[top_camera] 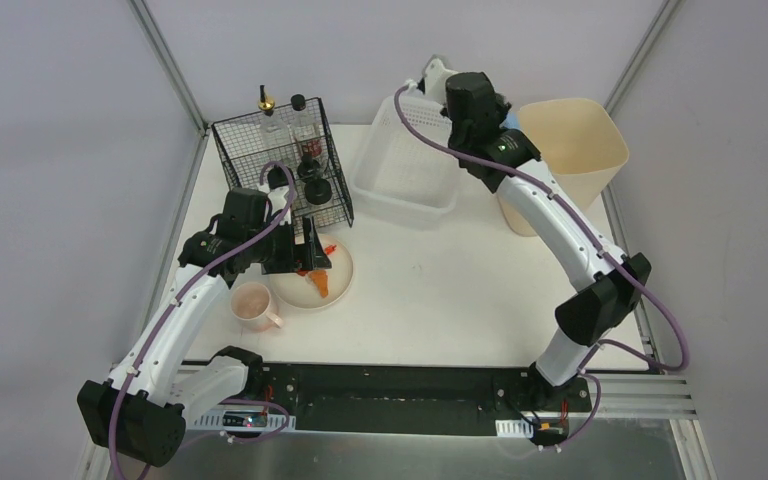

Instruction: Clear the kitchen counter

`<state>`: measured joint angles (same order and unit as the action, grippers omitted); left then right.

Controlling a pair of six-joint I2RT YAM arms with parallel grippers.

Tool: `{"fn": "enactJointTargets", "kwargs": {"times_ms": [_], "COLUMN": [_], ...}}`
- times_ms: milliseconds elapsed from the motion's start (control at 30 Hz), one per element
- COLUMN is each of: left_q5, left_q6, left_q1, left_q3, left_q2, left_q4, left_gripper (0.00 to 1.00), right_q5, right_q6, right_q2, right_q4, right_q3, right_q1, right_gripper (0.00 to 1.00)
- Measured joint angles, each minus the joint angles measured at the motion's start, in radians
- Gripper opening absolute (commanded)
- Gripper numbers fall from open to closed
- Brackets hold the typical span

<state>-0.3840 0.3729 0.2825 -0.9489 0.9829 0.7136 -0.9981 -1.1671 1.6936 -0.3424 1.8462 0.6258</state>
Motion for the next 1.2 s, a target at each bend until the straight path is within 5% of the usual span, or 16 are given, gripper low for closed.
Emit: {"fn": "enactJointTargets", "kwargs": {"times_ms": [33, 200, 367, 633, 1200], "left_q5": [0.0, 0.0, 0.0, 0.001, 0.002], "left_q6": [0.0, 0.0, 0.0, 0.0, -0.003], "left_q1": [0.0, 0.0, 0.0, 0.0, 0.0], "left_q3": [0.0, 0.0, 0.0, 0.0, 0.0], "left_q2": [0.0, 0.001, 0.003, 0.006, 0.01], "left_q4": [0.0, 0.001, 0.001, 0.001, 0.001], "left_gripper": [0.85, 0.85, 0.85, 0.85, 0.85], "right_q5": [0.102, 0.558, 0.687, 0.682, 0.412], "right_q6": [-0.011, 0.955, 1.292, 1.405, 1.403], "right_q2": [0.007, 0.033, 0.036, 0.035, 0.099], "right_q4": [-0.009, -0.04, -0.061, -0.079, -0.116], "right_q3": [0.01, 0.035, 0.051, 0.051, 0.076], "right_q1": [-0.003, -0.002, 0.042, 0.045, 0.009], "right_gripper": [0.0, 0.0, 0.0, 0.0, 0.0]}}
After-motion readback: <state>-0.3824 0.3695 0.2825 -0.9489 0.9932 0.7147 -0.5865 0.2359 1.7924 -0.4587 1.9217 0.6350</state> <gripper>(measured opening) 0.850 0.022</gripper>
